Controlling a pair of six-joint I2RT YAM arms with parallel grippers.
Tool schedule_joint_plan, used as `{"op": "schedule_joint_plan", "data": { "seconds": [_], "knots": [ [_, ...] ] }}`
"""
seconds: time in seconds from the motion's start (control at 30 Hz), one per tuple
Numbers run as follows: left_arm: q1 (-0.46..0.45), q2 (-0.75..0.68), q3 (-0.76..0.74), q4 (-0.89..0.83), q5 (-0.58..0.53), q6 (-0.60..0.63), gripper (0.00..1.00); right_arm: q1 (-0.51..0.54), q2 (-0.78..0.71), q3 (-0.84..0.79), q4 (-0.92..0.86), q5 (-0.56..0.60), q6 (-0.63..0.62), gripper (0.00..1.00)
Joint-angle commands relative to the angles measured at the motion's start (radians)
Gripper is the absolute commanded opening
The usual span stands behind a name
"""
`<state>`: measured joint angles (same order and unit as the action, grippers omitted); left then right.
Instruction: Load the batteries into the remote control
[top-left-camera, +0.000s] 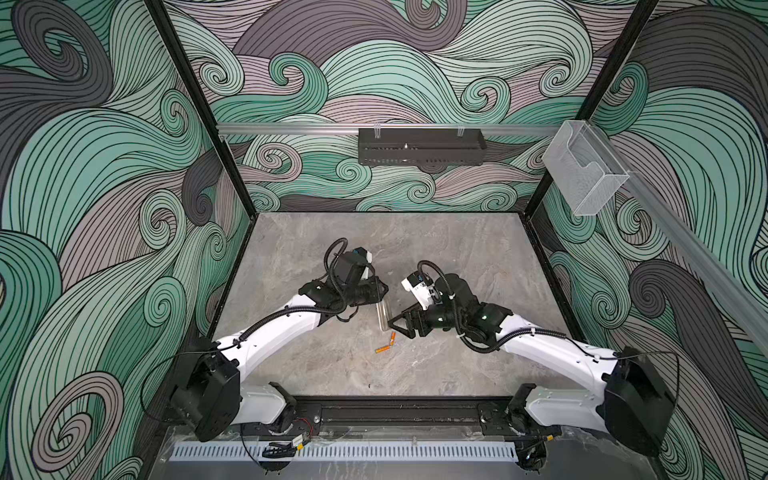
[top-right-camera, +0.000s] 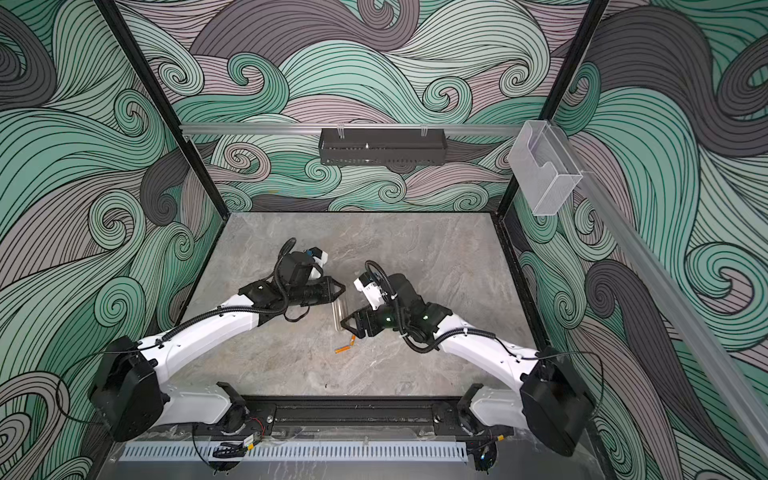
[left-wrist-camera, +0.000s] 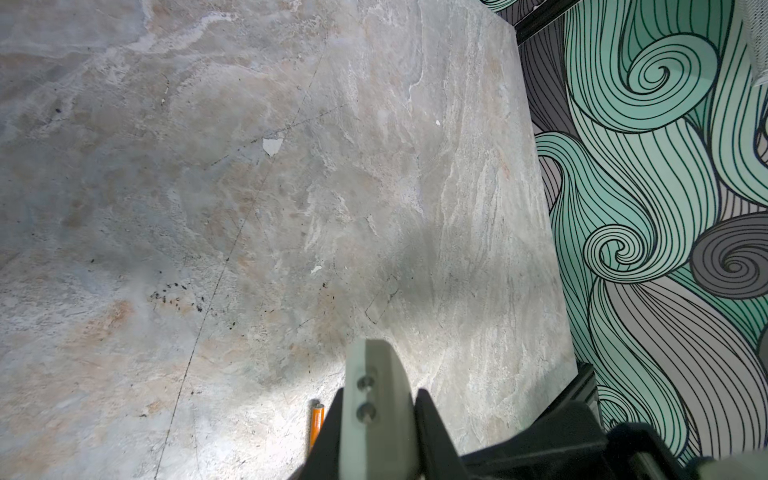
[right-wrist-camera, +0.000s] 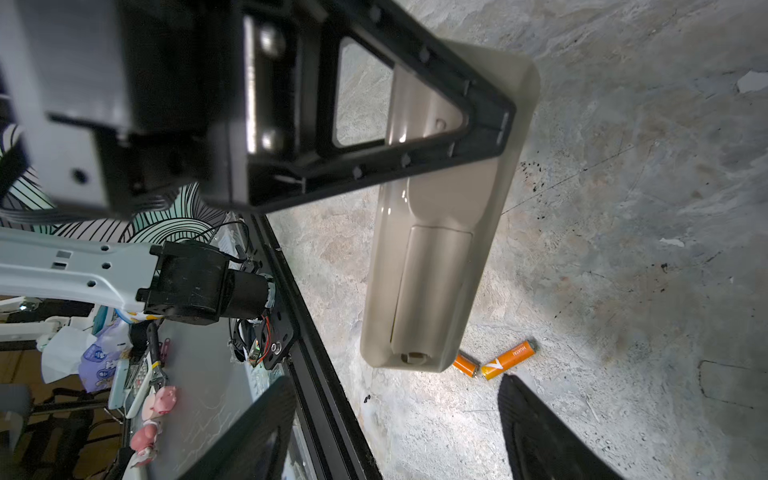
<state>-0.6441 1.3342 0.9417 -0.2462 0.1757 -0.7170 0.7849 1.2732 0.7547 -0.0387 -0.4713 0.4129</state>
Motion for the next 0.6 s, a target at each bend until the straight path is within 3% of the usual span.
{"op": "schedule_joint_plan", "data": {
  "seconds": [0.0, 0.23, 0.57],
  "knots": [
    [-0.010, 0.005, 0.050, 0.025, -0.019, 0.017, 0.00, -0.006, 0.014, -0.011, 0.049, -0.019, 0.026, 0.79],
    [-0.020, 0.012, 0.051, 0.028, -0.018, 0.024, 0.00, -0.017, 0.057, -0.009, 0.075, -0.044, 0.035, 0.77],
    [-0.024, 0.014, 0.053, 0.035, -0.018, 0.025, 0.00, -0.022, 0.094, -0.015, 0.105, -0.069, 0.046, 0.65]
  ]
}}
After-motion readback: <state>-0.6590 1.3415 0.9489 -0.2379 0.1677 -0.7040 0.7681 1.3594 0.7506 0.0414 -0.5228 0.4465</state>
